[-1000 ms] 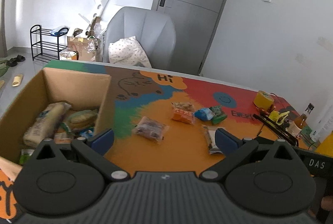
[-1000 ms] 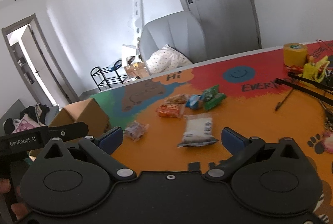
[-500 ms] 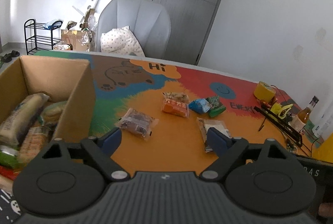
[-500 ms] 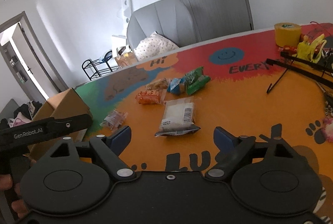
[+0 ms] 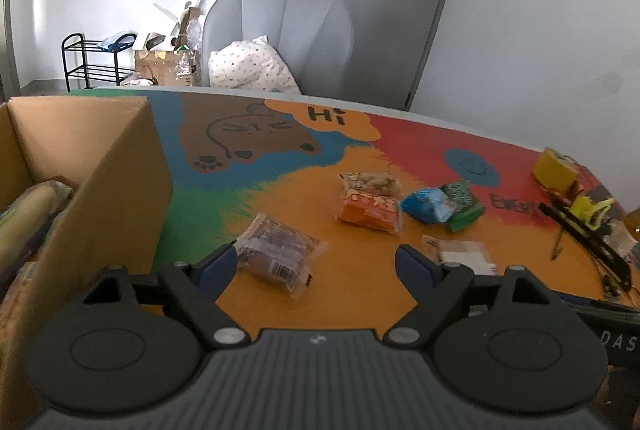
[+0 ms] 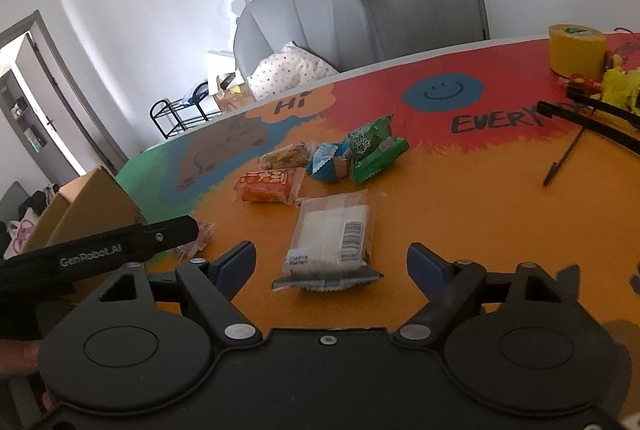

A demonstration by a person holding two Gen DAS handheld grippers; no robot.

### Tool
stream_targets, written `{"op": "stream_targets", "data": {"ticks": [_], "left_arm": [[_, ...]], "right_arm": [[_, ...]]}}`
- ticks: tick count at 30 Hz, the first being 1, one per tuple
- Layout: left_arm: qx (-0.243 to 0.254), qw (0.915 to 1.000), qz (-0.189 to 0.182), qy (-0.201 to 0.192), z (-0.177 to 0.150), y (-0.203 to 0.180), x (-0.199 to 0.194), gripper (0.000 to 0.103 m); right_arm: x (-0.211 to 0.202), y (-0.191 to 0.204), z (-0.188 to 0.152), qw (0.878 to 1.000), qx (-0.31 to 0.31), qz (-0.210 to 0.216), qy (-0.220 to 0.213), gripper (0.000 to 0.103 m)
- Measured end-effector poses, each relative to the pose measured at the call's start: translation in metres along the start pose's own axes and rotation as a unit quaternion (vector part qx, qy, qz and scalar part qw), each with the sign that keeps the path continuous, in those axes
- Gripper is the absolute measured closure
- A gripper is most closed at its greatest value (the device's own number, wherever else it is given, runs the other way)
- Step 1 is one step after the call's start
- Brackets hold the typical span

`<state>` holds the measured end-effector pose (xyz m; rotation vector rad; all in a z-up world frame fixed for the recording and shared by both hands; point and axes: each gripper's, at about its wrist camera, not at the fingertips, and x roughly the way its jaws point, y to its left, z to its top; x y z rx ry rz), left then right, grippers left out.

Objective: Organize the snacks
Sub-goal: 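Grasp the brown wrapped pastry with the left tool while the right tool grasps the white bread pack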

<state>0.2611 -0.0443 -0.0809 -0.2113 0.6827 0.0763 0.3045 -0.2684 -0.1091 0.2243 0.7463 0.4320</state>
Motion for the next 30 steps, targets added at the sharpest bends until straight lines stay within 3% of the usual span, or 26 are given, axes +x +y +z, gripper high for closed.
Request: {"op": "stream_targets", "data": {"ticks": [13,19,21,25,30], "left_arm": [[0.012,0.9991,0.038,0.011,0.002,0.004,0.042,0.018],[0.016,0.9988,0.042,0.019,-0.001,0.002,0.047,0.022],[0.016,0.9985,0.048,0.020,-0.002,0.003,0.047,0.032],[0.024,0.9978,0.059,0.017,-0.004,0.003,0.045,0.051],[0.009,0.9989,0.042,0.022,-0.003,0.008,0.036,0.066]], "right_arm": [[0.025,0.002,0.002,1.000,-0.021,-0.006,0.008,0.022],[0.026,0.010,0.000,0.998,-0.057,-0.038,0.009,0.042],[0.024,0.010,0.000,0.997,-0.058,-0.042,0.009,0.052],[0.019,0.009,-0.002,0.998,-0.049,-0.038,0.009,0.056],[0.010,0.010,-0.008,0.999,-0.040,-0.034,0.008,0.058]]}}
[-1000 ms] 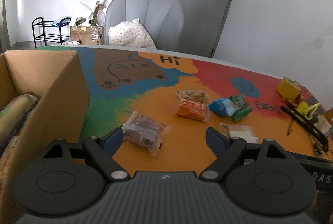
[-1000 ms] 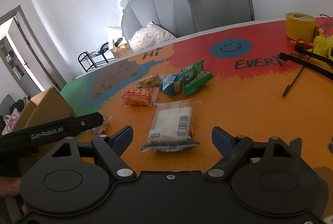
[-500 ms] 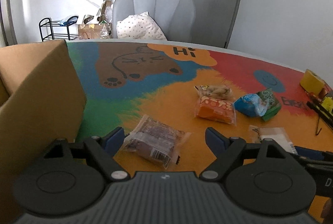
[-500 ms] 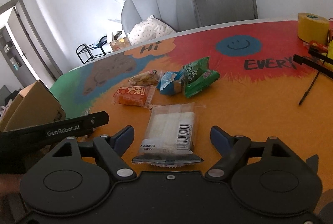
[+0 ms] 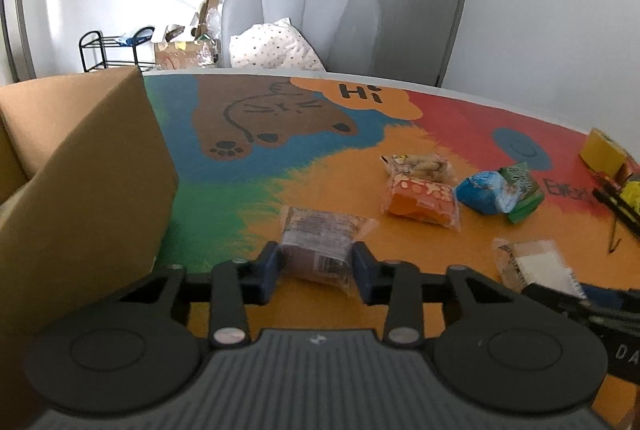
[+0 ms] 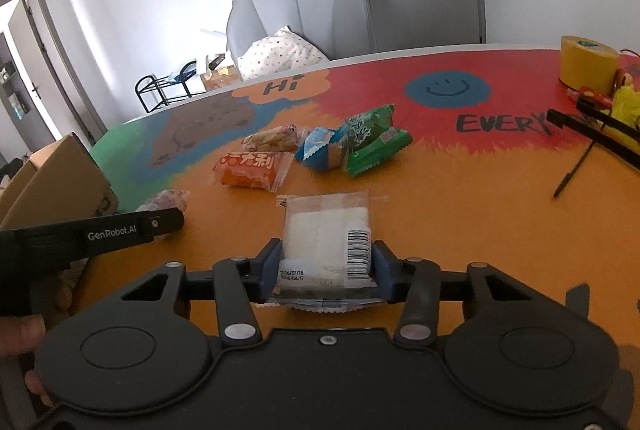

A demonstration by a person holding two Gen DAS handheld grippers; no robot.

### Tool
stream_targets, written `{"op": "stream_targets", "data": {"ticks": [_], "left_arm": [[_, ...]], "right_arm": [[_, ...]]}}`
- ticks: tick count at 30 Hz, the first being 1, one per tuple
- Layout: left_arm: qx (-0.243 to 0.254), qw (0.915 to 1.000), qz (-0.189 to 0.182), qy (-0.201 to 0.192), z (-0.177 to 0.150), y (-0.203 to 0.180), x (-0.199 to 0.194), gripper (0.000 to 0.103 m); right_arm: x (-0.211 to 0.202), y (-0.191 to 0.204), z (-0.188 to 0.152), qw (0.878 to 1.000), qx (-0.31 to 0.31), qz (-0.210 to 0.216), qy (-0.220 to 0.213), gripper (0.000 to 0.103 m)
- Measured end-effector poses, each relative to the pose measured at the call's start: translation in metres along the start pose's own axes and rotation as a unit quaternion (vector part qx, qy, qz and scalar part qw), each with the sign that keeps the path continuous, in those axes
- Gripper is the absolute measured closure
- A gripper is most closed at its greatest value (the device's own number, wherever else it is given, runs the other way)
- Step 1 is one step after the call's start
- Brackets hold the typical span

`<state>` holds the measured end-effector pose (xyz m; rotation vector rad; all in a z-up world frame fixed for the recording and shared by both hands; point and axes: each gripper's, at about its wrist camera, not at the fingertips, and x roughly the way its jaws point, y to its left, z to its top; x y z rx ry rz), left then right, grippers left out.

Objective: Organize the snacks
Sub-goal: 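Grasp the brown wrapped pastry with the left tool while the right tool grasps the white bread pack, then carry both packs into the cardboard box and open both tools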

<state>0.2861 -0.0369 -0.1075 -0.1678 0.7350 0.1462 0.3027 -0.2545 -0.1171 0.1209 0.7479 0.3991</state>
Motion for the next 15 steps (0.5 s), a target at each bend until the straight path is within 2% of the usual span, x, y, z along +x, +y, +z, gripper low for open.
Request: {"op": "stream_targets", "data": {"ticks": [5,15], "left_arm": [[-0.007,0.9998,-0.017,0.007,-0.005,-0.001,-0.012,0.068],[-0.004,0.9992,-0.034,-0.021,-0.003,-0.002,-0.052,0.068]], "right_arm": [[-0.014,0.002,-0.002,1.000,0.007,0.004,-0.011,0.058],[-0.043,0.016,0.003,0.999,0.005,0.014,-0.042,0.059]]}}
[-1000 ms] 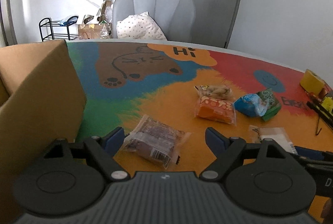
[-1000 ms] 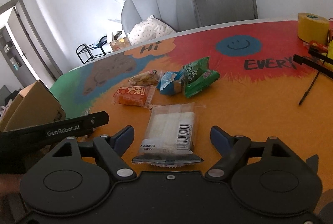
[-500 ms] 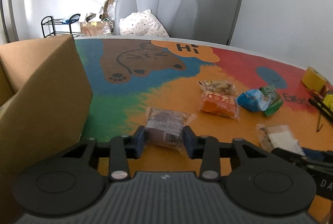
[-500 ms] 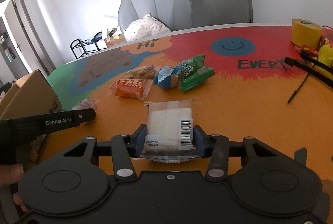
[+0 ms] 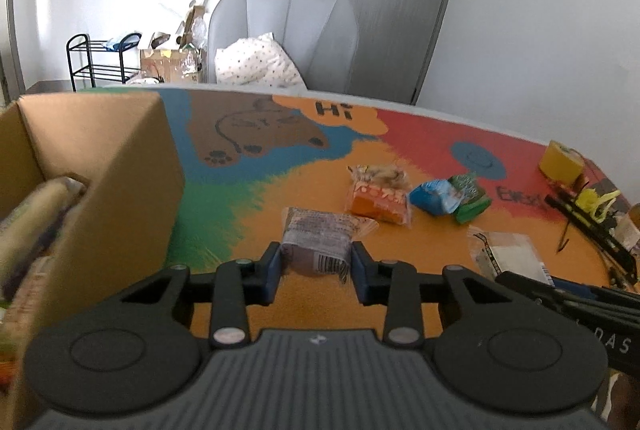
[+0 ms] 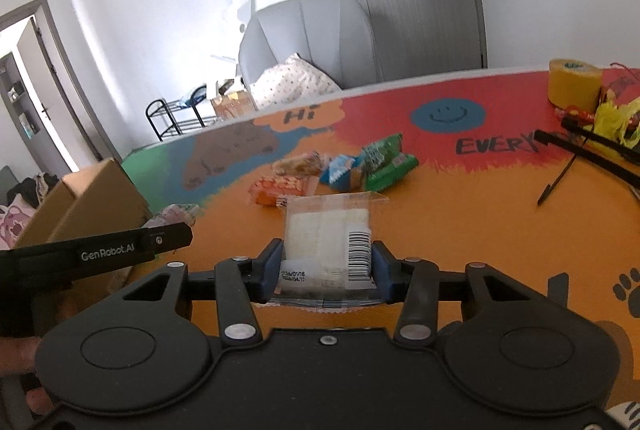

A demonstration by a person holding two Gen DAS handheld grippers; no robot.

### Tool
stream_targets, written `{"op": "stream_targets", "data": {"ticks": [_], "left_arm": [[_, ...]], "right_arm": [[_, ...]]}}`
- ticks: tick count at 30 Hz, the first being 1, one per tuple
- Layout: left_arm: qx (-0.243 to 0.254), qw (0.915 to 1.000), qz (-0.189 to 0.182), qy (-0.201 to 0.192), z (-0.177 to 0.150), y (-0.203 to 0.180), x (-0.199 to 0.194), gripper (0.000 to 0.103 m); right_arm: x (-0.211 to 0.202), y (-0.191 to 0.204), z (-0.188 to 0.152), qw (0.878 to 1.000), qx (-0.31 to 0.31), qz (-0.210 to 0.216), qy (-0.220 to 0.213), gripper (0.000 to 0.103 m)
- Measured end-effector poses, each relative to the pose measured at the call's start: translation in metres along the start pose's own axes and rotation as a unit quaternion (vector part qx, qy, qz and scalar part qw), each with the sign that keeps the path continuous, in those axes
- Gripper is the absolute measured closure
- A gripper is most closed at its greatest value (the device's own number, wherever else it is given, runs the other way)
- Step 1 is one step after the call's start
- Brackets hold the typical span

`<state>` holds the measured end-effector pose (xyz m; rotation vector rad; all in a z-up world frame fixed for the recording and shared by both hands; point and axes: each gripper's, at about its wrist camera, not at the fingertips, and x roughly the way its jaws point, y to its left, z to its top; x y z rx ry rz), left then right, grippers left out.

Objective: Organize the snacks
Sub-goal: 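Carry both packs into the cardboard box and open both tools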

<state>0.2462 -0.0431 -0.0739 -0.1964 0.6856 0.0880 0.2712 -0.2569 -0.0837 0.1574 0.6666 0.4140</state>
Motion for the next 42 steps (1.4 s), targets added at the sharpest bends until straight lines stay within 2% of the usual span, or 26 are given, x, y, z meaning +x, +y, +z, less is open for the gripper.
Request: {"op": "stream_targets", "data": {"ticks": [11,21,42], "left_arm": [[0.002,0.9994,-0.007,-0.034,0.012,0.008,-0.040,0.068],[-0.005,0.9982,-0.002,-0.061,0.027,0.031,-0.070,0.068],[-0.042,0.9953,0.034,-0.080,0.046,0.099,-0.095,0.068]], "right_arm": [[-0.015,0.023,0.013,0.999,-0.001,0.019,-0.033,0.059],[-0.016,0.051,0.026,0.998,-0.015,0.035,-0.047,0.059],[-0.002,0.108,0.043,0.995,-0.059,0.068,-0.033,0.059]]}}
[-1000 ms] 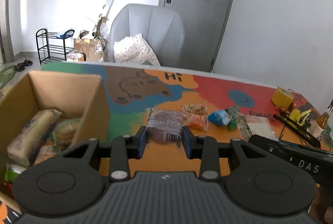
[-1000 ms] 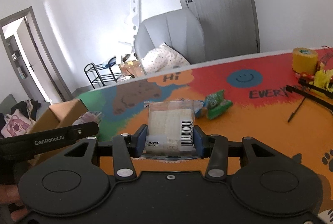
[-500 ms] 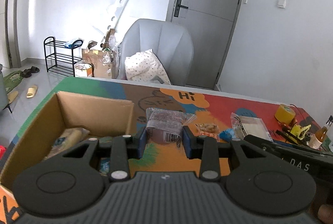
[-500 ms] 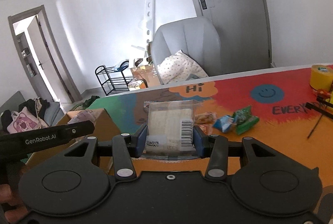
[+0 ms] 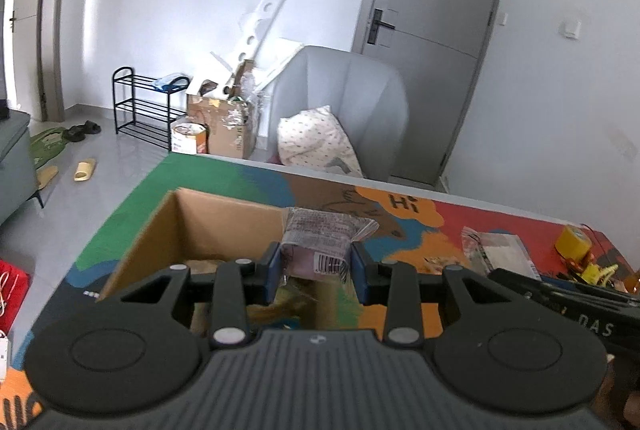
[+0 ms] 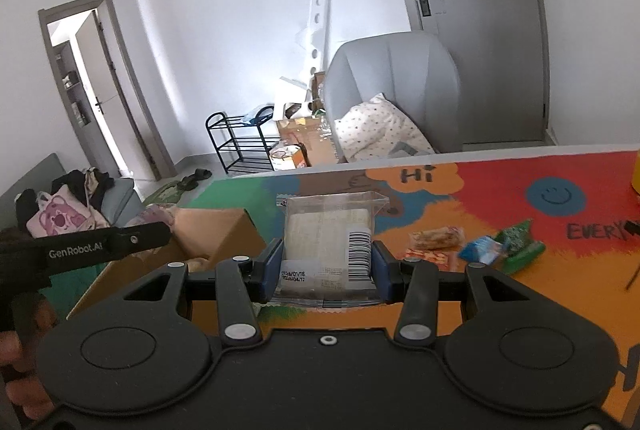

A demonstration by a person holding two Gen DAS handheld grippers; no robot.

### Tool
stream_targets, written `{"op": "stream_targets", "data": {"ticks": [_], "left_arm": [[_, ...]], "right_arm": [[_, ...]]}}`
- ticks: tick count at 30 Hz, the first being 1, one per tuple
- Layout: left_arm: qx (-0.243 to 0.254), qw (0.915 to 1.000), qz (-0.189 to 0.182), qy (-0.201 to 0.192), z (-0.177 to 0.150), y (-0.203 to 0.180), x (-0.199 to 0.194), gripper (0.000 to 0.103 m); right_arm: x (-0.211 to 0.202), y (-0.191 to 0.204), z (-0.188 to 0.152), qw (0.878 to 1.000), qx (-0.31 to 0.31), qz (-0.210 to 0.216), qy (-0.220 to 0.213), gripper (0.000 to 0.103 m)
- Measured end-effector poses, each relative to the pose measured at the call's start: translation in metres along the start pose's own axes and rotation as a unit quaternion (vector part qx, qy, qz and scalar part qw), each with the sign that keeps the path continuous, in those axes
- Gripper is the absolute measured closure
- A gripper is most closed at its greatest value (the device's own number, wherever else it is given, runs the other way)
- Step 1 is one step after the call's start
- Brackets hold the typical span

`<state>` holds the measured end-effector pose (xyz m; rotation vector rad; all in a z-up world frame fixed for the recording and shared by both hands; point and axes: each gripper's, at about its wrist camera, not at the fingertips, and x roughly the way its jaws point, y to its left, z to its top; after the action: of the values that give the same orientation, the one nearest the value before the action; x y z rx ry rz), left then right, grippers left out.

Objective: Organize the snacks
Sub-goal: 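Carry both packs into the cardboard box and open both tools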

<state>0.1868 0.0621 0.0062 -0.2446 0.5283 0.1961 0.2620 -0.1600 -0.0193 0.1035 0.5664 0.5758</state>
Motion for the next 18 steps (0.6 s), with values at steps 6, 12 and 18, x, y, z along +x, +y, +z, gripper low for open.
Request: {"op": "stream_targets", "data": {"ticks": [6,12,18], "left_arm": [[-0.011,0.9998,0.019,-0.002,0.010,0.023,-0.002,0.068],[-0.024,0.9993,0.022,0.020,0.012,0.041,0.003,0.066],[-0.044,0.9982,0.031,0.026,0.007,0.058,0.002,0.048]], "right_arm": [[0.011,0.015,0.003,1.000,-0.010,0.013,0.006,0.059],[0.019,0.034,0.007,0.999,-0.021,0.031,0.016,0.059],[0.025,0.055,0.008,0.997,-0.034,0.058,0.026,0.059]]}}
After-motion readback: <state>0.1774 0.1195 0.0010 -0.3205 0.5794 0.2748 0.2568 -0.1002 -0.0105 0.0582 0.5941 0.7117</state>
